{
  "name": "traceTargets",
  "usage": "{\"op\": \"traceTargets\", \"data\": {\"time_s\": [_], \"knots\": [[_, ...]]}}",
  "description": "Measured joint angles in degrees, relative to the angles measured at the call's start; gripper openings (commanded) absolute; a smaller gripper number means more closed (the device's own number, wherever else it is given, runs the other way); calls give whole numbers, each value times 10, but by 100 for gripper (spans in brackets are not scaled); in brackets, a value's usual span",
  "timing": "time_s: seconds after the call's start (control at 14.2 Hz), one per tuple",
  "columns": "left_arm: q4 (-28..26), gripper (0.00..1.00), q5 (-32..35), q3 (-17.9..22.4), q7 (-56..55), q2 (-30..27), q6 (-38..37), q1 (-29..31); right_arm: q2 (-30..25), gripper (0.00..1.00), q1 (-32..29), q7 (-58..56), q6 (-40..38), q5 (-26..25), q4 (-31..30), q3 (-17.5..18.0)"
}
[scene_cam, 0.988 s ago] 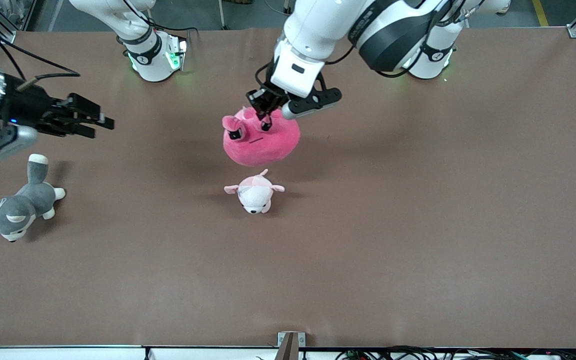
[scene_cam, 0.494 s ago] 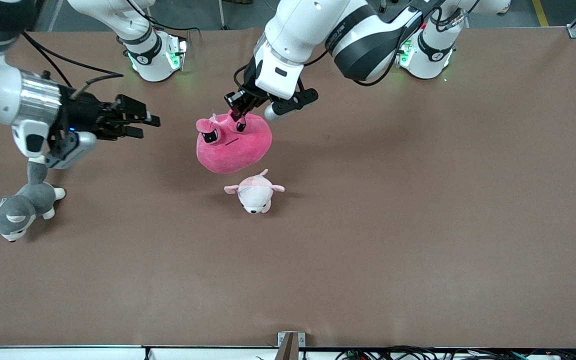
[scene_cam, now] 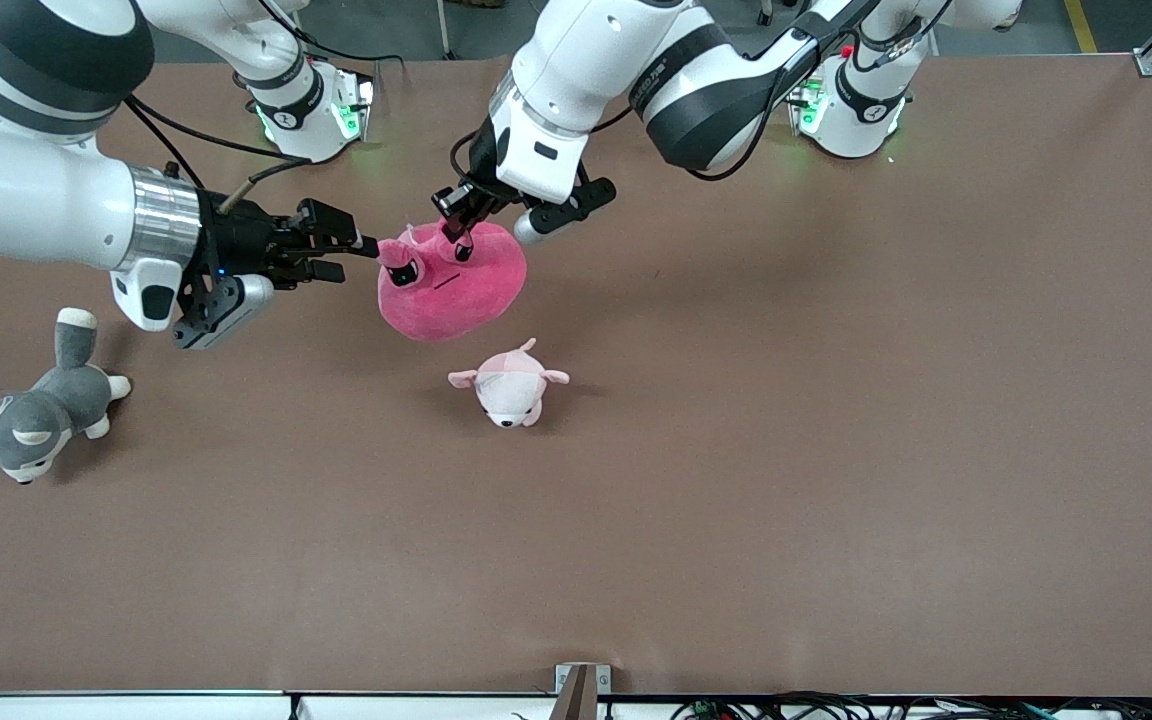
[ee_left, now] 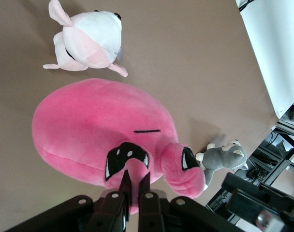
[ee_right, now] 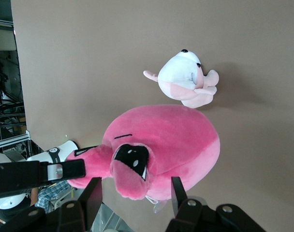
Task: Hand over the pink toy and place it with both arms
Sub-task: 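Hold the pink plush up while the right gripper reaches toward it, then close the right gripper on the pink plush beside the left gripper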
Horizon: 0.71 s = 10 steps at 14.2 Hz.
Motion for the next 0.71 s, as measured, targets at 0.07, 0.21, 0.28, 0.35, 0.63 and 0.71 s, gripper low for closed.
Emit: {"op": "traceTargets", "data": {"time_s": [0.07, 0.21, 0.28, 0.35, 0.63, 0.71], "knots": [[2, 0, 0, 0, 0, 2, 0, -1, 4, 66, 0, 0, 0, 0, 0, -1], [3, 0, 0, 0, -1, 4, 0, -1, 10, 66, 3, 0, 0, 0, -1, 0], [3, 0, 0, 0, -1, 5, 0, -1, 13, 67, 7, 0, 1, 0, -1, 0], [3, 0, 0, 0, -1, 5, 0, -2, 14, 67, 12, 0, 3, 0, -3, 0], [4, 0, 0, 0, -1, 7, 0, -5, 14, 67, 29, 0, 13, 0, -9, 0], [4, 0, 0, 0, -1, 7, 0, -6, 14, 67, 32, 0, 15, 0, -11, 0]]}}
